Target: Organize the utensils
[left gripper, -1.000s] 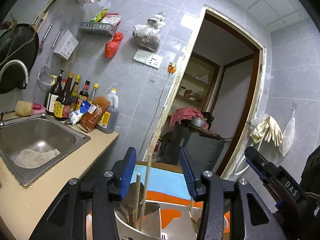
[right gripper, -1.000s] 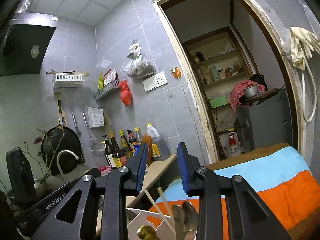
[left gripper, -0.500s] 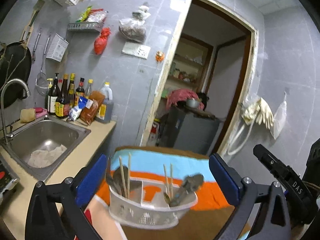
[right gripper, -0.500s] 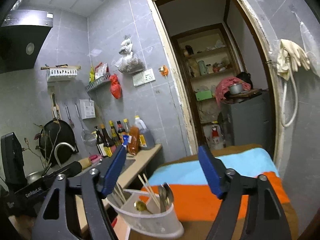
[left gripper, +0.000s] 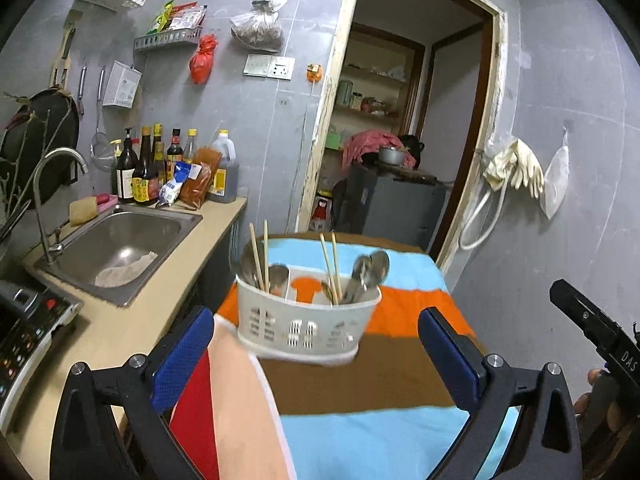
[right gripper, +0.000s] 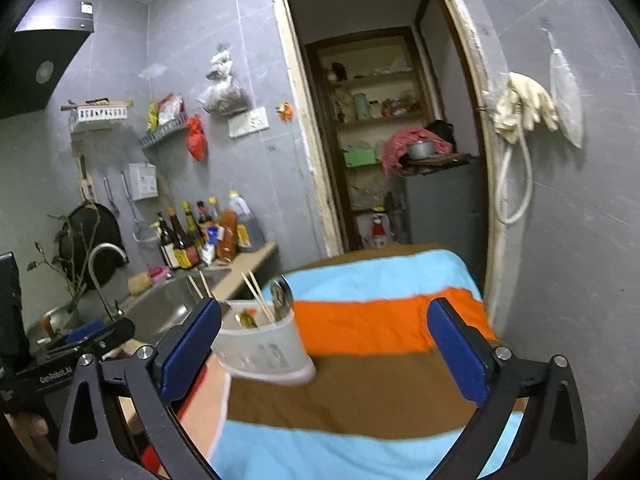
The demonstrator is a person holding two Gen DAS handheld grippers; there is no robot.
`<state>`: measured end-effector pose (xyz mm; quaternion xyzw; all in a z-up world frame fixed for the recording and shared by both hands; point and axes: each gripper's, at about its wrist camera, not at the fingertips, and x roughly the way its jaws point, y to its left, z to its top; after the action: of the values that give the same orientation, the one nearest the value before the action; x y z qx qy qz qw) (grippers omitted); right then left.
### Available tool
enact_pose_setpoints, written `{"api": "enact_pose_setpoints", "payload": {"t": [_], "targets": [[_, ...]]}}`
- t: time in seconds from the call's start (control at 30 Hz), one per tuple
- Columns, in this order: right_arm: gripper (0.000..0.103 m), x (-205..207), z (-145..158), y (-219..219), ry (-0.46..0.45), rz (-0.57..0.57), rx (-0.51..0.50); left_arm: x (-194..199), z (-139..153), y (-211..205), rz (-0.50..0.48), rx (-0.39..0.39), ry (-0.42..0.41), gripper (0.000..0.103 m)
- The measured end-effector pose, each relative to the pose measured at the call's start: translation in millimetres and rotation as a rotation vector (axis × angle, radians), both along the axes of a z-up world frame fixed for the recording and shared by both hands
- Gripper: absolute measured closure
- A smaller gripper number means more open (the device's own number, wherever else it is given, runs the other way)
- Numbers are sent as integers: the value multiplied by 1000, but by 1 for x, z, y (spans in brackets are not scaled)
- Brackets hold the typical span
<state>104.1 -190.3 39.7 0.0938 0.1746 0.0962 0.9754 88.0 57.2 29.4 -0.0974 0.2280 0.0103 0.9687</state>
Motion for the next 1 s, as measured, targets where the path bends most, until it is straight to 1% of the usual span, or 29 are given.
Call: {"api": "enact_pose_setpoints", "payload": {"t": [0.17,0.4,0.5,0.7,1.0], "targets": [[2,-31,-9,-14,20,-47,-24,-24,-5,-9,-15,35,2,1],[2,-55,-14,-29,20,-71,-38,-49,-8,-15,-20,51,0,1],[2,-59,-16,-32,32,-66,-36,-57,-9,-17,-17,59,1,1],[2,-69,-19,-32,48,-43,-45,-72,-12,-17,-1,40,-20,1],[2,-71,-19,-25,46,-25,-46,-77,-10,-16,11,54,-43,1]]}}
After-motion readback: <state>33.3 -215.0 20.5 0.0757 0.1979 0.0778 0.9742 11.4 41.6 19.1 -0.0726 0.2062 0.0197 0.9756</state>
